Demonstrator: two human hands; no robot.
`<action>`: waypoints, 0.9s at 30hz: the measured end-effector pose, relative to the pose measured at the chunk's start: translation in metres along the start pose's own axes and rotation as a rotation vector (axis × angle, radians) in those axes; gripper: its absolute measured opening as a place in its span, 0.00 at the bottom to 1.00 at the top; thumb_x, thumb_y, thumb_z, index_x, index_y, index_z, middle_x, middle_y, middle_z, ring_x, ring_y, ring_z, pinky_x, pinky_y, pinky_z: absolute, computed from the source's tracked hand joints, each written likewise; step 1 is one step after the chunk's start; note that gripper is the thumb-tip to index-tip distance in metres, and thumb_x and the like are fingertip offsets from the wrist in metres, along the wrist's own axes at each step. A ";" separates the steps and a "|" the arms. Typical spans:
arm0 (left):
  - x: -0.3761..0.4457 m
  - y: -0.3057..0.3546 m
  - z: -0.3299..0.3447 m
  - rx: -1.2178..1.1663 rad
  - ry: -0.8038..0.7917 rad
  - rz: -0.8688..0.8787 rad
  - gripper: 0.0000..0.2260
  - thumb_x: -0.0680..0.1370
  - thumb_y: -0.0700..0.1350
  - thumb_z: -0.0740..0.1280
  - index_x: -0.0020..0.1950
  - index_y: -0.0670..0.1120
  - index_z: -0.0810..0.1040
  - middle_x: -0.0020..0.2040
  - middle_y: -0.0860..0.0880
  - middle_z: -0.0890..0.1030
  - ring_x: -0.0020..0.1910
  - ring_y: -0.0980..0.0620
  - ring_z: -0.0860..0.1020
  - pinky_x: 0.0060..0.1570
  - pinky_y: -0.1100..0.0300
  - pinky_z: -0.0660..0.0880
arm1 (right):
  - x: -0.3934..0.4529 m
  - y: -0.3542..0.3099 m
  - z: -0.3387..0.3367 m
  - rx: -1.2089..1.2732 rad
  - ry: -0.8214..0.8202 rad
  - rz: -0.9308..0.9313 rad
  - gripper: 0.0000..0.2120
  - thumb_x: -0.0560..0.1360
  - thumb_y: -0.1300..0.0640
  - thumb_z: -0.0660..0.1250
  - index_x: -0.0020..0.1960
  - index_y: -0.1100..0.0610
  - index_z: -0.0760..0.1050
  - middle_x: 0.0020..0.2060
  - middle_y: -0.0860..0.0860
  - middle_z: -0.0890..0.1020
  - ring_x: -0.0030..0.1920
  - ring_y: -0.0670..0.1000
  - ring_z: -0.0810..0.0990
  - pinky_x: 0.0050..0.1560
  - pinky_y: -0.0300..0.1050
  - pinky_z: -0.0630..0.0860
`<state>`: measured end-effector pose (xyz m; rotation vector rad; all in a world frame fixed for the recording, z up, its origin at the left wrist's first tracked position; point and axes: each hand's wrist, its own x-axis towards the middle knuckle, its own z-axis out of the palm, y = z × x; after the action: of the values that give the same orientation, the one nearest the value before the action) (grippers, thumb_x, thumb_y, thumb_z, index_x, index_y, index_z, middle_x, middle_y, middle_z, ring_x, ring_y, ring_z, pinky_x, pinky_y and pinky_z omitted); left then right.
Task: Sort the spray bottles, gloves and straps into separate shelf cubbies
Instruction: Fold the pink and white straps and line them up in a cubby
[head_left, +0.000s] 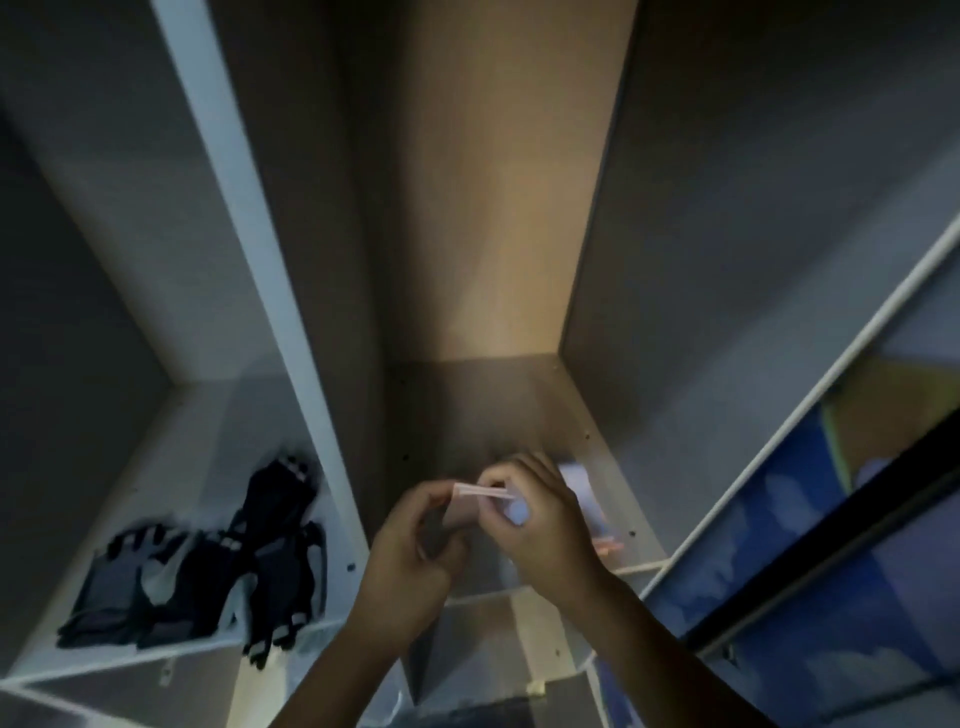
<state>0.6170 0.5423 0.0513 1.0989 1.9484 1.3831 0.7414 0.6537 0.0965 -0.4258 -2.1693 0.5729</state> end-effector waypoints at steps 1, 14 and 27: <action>-0.003 0.022 -0.007 -0.021 0.001 0.006 0.17 0.76 0.51 0.72 0.65 0.54 0.75 0.59 0.55 0.81 0.58 0.54 0.80 0.58 0.46 0.79 | 0.015 -0.015 -0.016 0.022 -0.011 0.003 0.03 0.73 0.59 0.70 0.45 0.53 0.79 0.42 0.45 0.80 0.46 0.48 0.78 0.48 0.44 0.75; -0.050 0.266 -0.062 -0.330 -0.107 0.208 0.12 0.78 0.40 0.69 0.61 0.49 0.80 0.52 0.49 0.86 0.51 0.52 0.84 0.50 0.58 0.81 | 0.120 -0.150 -0.174 0.443 -0.081 0.251 0.09 0.72 0.63 0.75 0.39 0.51 0.80 0.33 0.47 0.81 0.36 0.43 0.77 0.38 0.38 0.73; -0.052 0.297 -0.072 -0.153 -0.212 0.207 0.21 0.72 0.41 0.75 0.61 0.56 0.75 0.60 0.59 0.81 0.61 0.56 0.79 0.60 0.50 0.79 | 0.165 -0.167 -0.243 0.548 0.116 0.314 0.04 0.76 0.61 0.72 0.45 0.60 0.78 0.35 0.53 0.80 0.35 0.50 0.77 0.28 0.40 0.72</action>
<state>0.6853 0.5077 0.3516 1.3436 1.5887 1.4300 0.8193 0.6552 0.4255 -0.4814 -1.7482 1.2433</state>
